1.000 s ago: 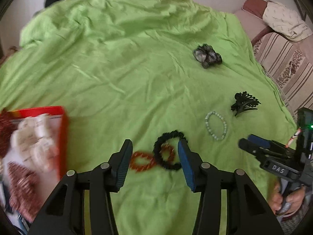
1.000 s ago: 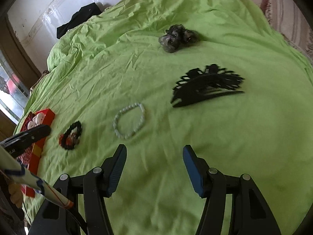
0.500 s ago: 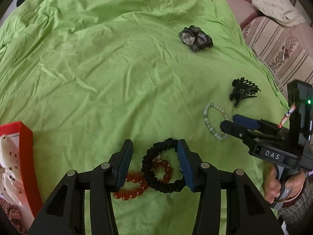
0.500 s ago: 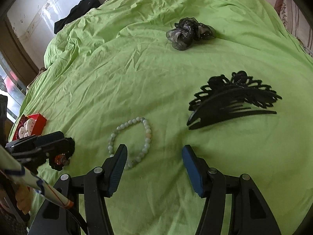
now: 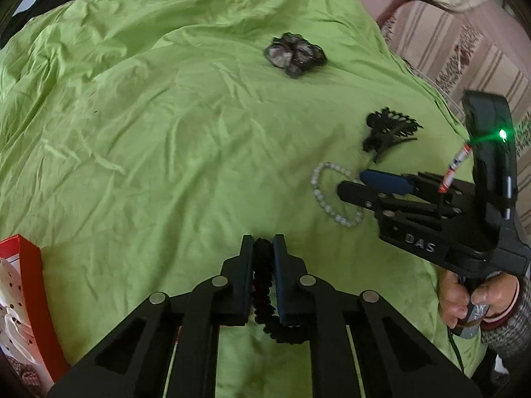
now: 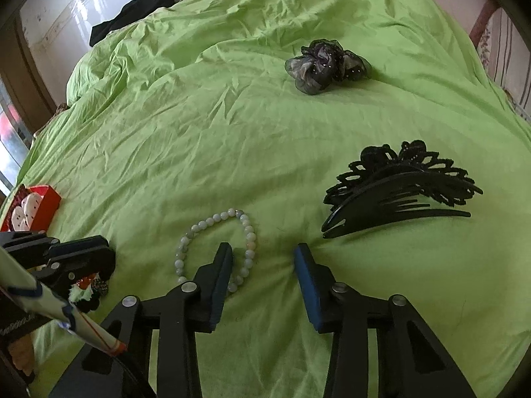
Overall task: Organize jewelry
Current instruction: 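Grasp the black beaded bracelet with left tool while right tool approaches pale bead bracelet, then grasp the pale green bead bracelet with the right tool, then carry the black bracelet and pale bead bracelet over the tray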
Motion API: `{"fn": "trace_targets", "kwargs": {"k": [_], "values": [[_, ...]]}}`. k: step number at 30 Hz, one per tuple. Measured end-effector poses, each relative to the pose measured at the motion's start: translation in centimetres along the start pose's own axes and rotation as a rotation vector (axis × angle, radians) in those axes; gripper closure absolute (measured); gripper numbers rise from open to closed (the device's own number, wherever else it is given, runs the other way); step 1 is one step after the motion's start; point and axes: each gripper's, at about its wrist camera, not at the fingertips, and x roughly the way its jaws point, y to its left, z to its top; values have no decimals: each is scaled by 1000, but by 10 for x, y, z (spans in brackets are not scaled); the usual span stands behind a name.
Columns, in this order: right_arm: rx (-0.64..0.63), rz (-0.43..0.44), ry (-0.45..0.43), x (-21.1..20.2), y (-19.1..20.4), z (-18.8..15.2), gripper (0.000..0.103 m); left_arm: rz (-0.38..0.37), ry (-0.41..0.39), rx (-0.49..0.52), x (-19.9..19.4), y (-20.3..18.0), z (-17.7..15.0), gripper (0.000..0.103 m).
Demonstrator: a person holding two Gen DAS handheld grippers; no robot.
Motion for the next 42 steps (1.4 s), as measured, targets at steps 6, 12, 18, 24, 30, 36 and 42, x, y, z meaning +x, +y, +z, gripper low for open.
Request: {"fn": "trace_targets", "kwargs": {"k": [6, 12, 18, 24, 30, 36, 42], "values": [[13, 7, -13, 2, -3, 0, 68, 51, -5, 33, 3, -10, -2, 93], [66, 15, -49, -5, -11, -4, 96, 69, -35, -7, -8, -16, -3, 96], [131, 52, -92, -20, -23, -6, 97, 55, -103, 3, -42, -38, -11, 96], [138, 81, -126, -51, -24, -11, 97, 56, -151, -8, -73, -60, -25, 96], [160, 124, -141, -84, -26, -27, 97, 46, -179, -74, -100, -68, -45, 96], [164, 145, -148, -120, -22, -49, 97, 33, -215, -158, -131, -74, -71, 96], [153, 156, -144, -148, -11, -74, 97, 74, -238, -207, -158, -82, -100, 96]]}}
